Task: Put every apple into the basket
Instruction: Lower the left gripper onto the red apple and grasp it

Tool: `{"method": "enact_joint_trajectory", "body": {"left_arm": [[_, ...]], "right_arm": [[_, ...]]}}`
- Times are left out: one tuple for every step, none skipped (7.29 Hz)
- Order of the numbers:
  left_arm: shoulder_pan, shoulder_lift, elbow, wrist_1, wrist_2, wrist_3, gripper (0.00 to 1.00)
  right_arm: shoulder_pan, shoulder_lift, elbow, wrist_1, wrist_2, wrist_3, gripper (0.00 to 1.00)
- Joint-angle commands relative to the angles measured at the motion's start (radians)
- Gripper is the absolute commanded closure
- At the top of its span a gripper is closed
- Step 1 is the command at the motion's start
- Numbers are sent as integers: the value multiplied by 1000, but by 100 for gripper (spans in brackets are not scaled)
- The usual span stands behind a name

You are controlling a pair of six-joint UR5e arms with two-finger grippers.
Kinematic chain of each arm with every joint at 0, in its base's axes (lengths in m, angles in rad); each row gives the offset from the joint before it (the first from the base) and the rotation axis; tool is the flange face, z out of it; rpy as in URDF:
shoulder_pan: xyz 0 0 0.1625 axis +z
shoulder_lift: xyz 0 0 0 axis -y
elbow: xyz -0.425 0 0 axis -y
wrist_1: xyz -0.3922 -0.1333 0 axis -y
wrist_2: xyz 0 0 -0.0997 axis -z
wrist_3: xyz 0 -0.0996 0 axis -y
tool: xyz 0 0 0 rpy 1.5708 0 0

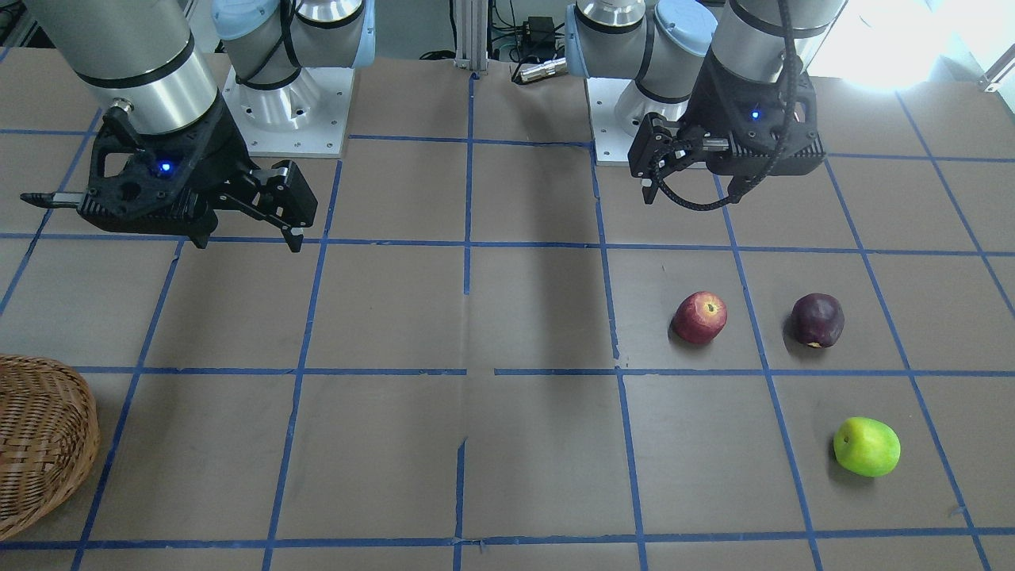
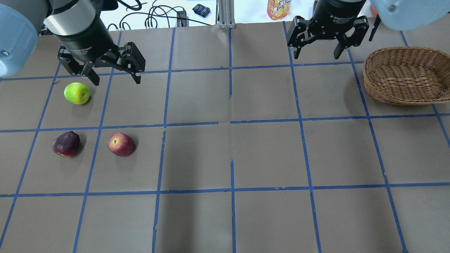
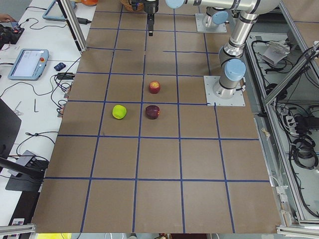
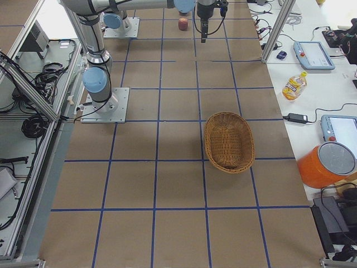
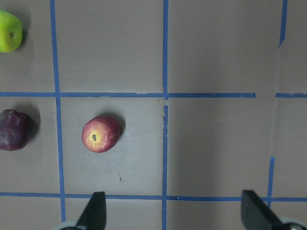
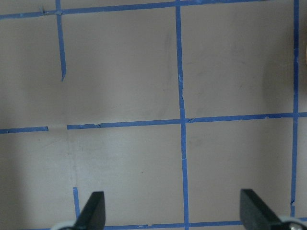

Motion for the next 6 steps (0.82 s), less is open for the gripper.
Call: {"method": "enact_joint_trajectory", "body": {"left_arm": [[-1, -1, -1, 0, -2, 0, 0], [-1, -12, 3, 5, -6, -3, 0], [-1, -9, -1, 3, -31, -5, 0], [1, -11, -1, 2, -31, -3, 0], [1, -17, -4, 6, -31, -2, 0], [-7, -20, -10, 9, -31, -5, 0]], "right_arm": [[2, -4, 0, 5, -4, -1, 0], [2, -1, 0, 4, -5, 0, 0], [2, -3, 0, 5, -5, -1, 0], [2, -3, 0, 5, -7, -1, 0], [2, -1, 0, 5, -7, -1, 0], [2, -3, 0, 5, -8, -1, 0]]}}
